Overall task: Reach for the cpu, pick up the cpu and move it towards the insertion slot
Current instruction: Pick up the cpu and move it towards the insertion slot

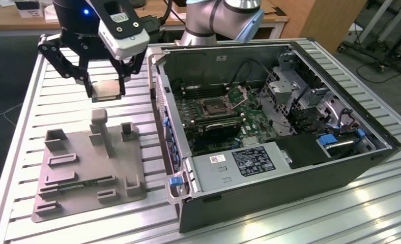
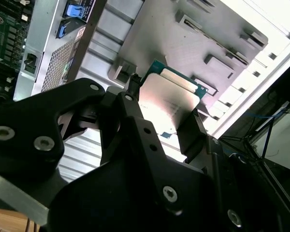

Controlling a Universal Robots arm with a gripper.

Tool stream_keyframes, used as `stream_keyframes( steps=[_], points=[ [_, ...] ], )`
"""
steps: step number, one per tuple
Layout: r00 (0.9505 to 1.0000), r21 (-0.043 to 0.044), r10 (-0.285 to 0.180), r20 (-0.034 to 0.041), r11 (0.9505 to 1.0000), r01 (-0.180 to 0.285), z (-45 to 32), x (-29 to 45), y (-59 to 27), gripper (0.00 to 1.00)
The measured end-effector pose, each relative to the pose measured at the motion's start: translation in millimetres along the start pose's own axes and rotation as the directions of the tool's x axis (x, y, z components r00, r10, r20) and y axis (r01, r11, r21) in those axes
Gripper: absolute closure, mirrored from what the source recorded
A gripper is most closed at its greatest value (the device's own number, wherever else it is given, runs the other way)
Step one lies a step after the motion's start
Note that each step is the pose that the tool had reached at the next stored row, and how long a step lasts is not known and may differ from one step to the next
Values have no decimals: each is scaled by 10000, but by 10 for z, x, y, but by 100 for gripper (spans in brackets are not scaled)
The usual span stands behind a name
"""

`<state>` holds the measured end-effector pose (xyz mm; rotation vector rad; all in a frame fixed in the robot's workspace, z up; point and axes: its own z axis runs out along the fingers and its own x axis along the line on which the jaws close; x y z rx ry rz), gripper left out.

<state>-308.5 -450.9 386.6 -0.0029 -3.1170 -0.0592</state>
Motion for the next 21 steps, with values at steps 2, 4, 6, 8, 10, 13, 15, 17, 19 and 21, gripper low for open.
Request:
stream_keyframes(
  steps=[2, 4, 6, 8, 10, 13, 15, 17, 19, 21],
  points=[
    [10000, 1, 0, -1, 10000, 0, -1, -13, 0, 45],
    [10000, 0, 0, 0, 10000, 0, -1, -29, 0, 45],
    [10000, 1, 0, -1, 10000, 0, -1, -46, 0, 45],
    [10000, 0, 0, 0, 10000, 0, -1, -61, 0, 45],
    [10000, 0, 0, -1, 10000, 0, -2, -77, 0, 45],
    [10000, 0, 0, 0, 10000, 0, -2, -99, 0, 45],
    [10000, -1, 1, 0, 10000, -1, -3, -117, 0, 45],
    [10000, -1, 0, -1, 10000, 0, -3, -133, 0, 45],
    [10000, -2, 0, -1, 10000, 0, -4, -150, 0, 45],
    [10000, -3, 0, 0, 10000, 0, -4, -165, 0, 45]
  ],
)
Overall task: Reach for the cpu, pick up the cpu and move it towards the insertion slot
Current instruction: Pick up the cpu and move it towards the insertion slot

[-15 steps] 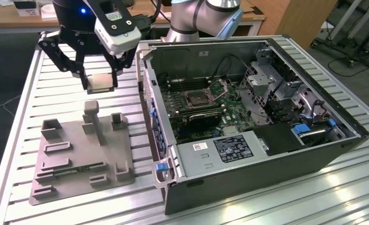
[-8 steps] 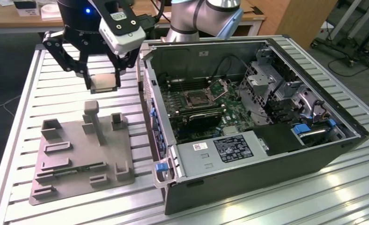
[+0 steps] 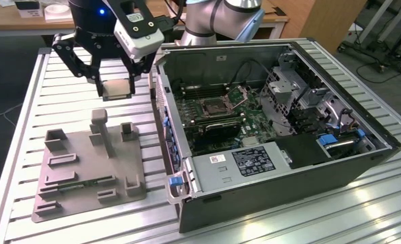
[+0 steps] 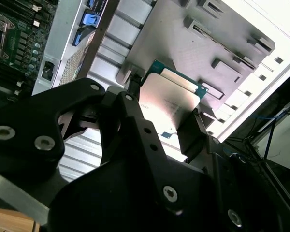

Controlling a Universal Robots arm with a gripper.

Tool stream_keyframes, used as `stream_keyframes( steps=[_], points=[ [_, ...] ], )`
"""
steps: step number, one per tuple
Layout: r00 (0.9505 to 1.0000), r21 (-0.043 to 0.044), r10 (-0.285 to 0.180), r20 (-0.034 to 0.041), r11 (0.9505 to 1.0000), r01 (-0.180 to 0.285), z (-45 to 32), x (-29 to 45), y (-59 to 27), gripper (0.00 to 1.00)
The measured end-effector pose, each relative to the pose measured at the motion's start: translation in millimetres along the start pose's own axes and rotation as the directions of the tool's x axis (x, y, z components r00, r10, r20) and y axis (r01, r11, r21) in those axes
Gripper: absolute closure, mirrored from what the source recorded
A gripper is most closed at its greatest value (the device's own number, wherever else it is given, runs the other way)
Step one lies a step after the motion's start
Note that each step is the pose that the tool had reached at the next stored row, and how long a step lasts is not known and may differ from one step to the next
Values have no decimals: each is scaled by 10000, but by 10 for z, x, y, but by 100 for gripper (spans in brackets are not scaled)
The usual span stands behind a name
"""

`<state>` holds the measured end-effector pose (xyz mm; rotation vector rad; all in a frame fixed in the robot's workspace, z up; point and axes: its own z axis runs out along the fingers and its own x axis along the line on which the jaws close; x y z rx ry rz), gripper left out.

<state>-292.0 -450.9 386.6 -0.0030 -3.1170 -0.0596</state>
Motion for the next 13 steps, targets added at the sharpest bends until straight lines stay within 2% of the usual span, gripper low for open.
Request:
stream_keyframes(
  steps=[13],
  points=[
    [10000, -2, 0, 0, 10000, 0, -2, -94, 0, 45]
  ],
)
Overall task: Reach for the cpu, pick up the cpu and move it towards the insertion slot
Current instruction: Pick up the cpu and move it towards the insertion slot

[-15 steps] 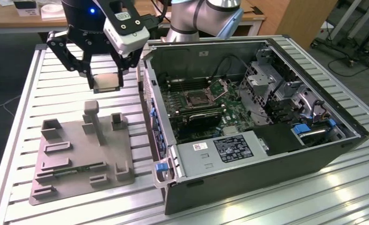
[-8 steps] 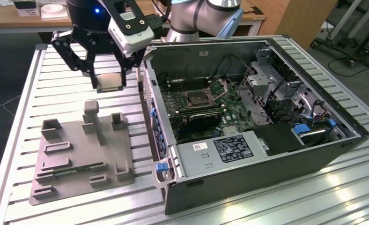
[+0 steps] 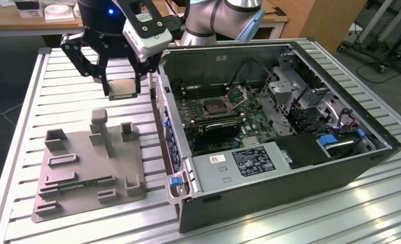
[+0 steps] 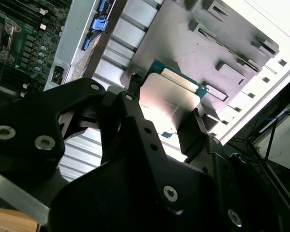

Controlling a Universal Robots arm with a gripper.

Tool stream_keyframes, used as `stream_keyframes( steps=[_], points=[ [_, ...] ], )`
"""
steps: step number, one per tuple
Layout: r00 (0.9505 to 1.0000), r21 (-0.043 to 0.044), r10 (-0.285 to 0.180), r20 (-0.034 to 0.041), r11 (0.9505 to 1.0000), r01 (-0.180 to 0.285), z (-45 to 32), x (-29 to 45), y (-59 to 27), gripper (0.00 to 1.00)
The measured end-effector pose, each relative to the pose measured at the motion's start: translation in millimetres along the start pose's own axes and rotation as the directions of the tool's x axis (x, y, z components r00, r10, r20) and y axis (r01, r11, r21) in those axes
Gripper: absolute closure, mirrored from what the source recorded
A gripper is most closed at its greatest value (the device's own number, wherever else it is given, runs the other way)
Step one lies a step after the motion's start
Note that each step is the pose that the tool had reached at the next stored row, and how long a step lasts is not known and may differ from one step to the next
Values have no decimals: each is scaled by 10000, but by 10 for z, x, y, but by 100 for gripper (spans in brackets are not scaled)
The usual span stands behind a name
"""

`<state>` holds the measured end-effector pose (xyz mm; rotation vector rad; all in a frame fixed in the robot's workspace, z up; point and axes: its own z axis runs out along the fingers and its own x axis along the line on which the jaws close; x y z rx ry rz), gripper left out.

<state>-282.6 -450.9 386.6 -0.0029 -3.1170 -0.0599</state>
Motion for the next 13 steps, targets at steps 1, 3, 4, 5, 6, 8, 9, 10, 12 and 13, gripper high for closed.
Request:
stream_keyframes(
  steps=[1, 3, 4, 5, 6, 8, 9, 10, 12, 13],
  points=[
    [10000, 0, 0, 0, 10000, 0, 0, -4, 0, 45],
    [10000, 0, 1, 0, 10000, -1, 0, -7, 0, 45],
    [10000, 1, 1, 0, 10000, -1, -1, -9, 0, 45],
    [10000, 1, 1, -1, 10000, -1, -1, -12, 0, 45],
    [10000, 0, 0, 0, 10000, 0, -1, -15, 0, 45],
    [10000, 1, -1, -1, 10000, 1, -1, -23, 0, 45],
    [10000, 0, 0, -1, 10000, 0, -1, -26, 0, 45],
    [10000, 0, 1, 0, 10000, -1, -1, -28, 0, 45],
    [10000, 1, 0, -1, 10000, 0, -2, -34, 0, 45],
    [10000, 1, 0, 0, 10000, 0, -1, -37, 0, 45]
  ],
)
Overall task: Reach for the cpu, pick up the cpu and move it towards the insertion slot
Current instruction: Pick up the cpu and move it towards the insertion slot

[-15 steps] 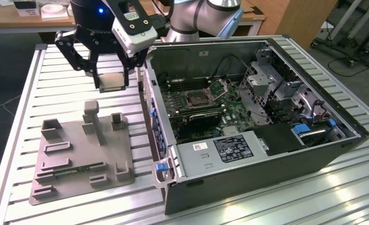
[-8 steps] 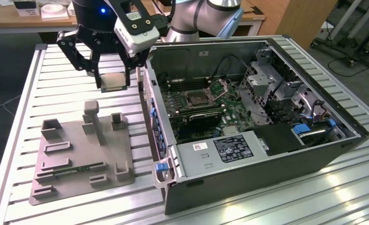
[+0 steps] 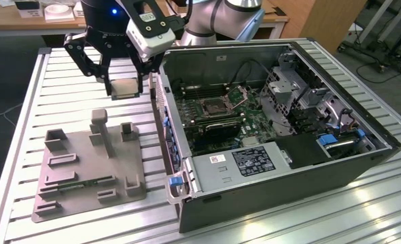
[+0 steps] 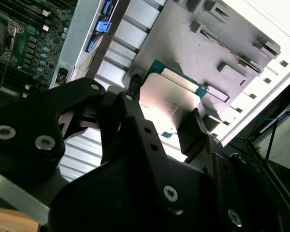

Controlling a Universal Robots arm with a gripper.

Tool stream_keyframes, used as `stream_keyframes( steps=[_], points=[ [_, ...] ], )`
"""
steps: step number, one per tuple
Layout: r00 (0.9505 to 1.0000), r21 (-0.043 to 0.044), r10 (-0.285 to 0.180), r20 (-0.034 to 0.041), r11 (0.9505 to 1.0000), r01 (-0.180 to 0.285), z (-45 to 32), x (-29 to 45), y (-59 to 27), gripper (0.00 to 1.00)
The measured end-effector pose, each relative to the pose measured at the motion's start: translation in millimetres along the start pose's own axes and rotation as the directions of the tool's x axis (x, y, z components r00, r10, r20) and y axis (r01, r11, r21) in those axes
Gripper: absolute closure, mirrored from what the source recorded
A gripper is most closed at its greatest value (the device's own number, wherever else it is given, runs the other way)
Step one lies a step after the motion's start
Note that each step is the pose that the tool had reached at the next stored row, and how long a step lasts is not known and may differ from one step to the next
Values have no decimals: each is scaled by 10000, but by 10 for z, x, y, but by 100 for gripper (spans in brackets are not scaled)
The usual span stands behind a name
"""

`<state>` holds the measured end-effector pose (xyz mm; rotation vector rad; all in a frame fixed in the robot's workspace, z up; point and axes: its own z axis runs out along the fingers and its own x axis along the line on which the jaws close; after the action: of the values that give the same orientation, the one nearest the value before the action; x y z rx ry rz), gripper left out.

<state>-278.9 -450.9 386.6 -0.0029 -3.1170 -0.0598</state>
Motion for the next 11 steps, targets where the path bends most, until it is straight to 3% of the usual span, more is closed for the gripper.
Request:
stream_keyframes(
  steps=[11],
  points=[
    [10000, 0, 0, 0, 10000, 0, -1, -27, 0, 45]
  ],
)
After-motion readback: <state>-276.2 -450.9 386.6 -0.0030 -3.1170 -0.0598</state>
